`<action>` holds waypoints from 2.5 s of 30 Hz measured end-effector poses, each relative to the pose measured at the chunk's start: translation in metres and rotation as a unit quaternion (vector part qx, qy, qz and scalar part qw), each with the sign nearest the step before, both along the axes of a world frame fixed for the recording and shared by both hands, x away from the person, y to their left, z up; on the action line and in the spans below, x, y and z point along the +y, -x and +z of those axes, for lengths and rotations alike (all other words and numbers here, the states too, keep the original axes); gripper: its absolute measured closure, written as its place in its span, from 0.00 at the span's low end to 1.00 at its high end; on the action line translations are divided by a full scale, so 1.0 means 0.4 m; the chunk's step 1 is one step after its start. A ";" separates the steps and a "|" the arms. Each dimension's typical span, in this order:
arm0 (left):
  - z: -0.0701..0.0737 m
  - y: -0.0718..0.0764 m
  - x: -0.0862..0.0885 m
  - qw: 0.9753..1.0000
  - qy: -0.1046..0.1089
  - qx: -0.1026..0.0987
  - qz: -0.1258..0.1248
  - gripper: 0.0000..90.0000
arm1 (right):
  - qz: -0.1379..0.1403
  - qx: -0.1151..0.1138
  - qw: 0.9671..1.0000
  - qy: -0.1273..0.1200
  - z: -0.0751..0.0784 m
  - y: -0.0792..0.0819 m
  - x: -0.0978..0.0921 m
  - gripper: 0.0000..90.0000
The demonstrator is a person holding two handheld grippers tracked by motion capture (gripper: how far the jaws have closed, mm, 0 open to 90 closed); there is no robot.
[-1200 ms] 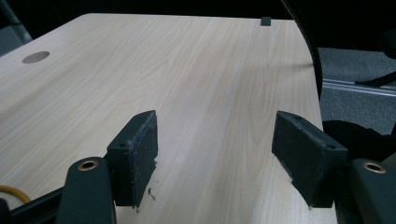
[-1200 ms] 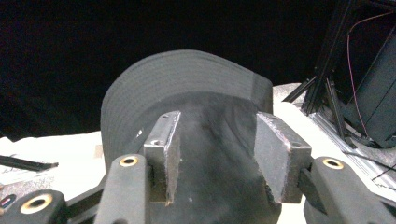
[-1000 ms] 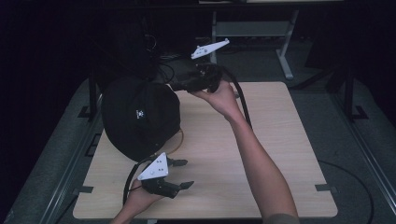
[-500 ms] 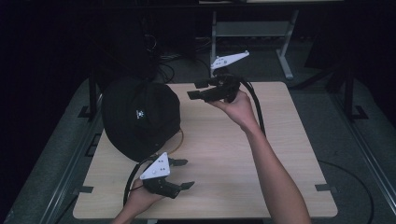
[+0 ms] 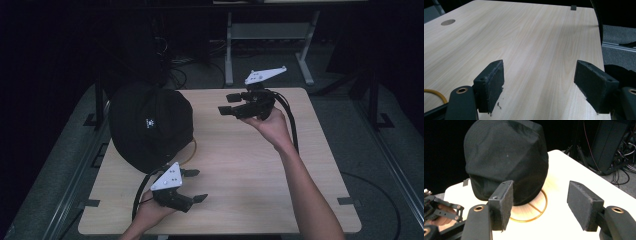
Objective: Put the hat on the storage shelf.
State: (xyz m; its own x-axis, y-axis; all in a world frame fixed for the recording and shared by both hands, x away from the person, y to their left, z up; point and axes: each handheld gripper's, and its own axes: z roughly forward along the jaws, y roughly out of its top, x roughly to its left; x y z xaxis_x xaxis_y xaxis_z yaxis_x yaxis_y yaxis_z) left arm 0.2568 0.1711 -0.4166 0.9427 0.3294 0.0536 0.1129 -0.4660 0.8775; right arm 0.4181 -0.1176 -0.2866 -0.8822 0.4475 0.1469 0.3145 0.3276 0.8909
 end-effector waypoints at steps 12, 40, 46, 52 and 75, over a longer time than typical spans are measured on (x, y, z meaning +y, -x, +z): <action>-0.003 -0.003 -0.003 1.000 -0.004 0.002 0.002 0.24 | -0.023 0.010 1.000 0.005 -0.043 0.038 -0.073 0.39; -0.008 -0.007 -0.004 1.000 -0.006 0.010 0.011 0.23 | -0.059 0.036 0.998 0.011 -0.140 0.112 -0.193 0.36; -0.010 -0.007 -0.006 1.000 -0.007 0.016 0.012 0.23 | -0.069 0.041 0.997 0.010 -0.154 0.127 -0.223 0.35; -0.010 -0.007 -0.008 1.000 -0.009 0.017 0.013 0.22 | -0.079 0.045 0.996 0.008 -0.169 0.139 -0.249 0.35; -0.015 -0.009 -0.012 0.999 -0.017 0.028 0.018 0.19 | -0.103 0.068 0.992 0.011 -0.243 0.187 -0.313 0.32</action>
State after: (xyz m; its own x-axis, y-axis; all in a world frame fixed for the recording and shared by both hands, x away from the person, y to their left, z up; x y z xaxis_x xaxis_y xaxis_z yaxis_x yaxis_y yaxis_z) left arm 0.2604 0.1663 -0.4226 0.9319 0.3624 0.0127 0.1788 -0.4896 0.8534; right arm 0.3433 -0.2428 -0.3836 -0.7447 0.6201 0.2468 0.4941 0.2637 0.8285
